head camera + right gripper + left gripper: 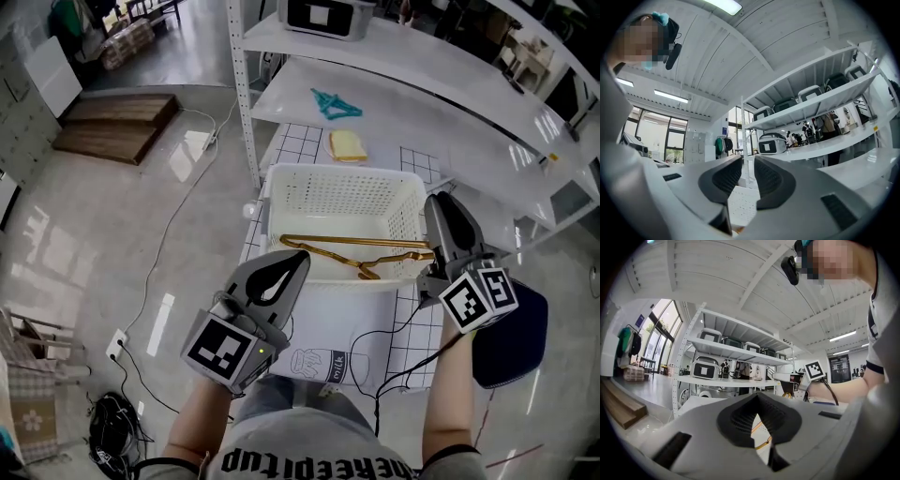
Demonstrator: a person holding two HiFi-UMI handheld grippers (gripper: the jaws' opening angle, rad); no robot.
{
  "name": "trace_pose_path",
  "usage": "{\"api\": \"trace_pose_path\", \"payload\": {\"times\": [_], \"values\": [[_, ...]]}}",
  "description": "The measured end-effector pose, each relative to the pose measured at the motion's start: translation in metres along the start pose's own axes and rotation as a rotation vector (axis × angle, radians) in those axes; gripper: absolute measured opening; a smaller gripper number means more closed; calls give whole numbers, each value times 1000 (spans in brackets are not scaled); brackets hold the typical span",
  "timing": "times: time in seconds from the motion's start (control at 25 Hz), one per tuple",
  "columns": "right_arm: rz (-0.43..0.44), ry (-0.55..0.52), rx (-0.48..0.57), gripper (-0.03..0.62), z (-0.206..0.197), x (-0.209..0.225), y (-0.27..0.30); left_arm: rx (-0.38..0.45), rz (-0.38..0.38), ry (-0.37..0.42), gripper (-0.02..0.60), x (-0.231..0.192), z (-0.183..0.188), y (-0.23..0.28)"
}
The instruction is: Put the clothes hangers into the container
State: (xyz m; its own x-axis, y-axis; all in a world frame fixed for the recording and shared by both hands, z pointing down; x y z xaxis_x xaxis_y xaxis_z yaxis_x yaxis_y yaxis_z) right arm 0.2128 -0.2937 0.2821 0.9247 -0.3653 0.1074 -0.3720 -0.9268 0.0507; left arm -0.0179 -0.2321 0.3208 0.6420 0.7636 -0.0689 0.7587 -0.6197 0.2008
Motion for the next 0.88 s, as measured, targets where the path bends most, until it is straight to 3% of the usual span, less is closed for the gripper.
{"api": "trace_pose_path", "payload": {"times": [0.28, 0.88], "values": [[-46, -3, 9, 109, 5, 16, -24, 69, -47, 51, 12, 14, 7, 16], [-99, 7, 7, 109, 3, 20, -59, 9, -122, 18, 12, 41, 7, 23]]}}
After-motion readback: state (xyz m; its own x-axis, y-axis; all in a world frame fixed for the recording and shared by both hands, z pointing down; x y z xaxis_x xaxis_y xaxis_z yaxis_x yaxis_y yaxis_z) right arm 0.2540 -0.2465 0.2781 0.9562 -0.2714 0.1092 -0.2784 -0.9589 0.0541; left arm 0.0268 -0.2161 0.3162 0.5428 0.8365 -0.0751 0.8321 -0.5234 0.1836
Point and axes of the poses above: the fingertips, and each gripper's own axes: y forward along the fingers, x to its right, z out of its top, the point moved 3 cm from there along -y, backward along the fingers, and after that the axes turned 8 degrees about -x, right-handed, at the moved point
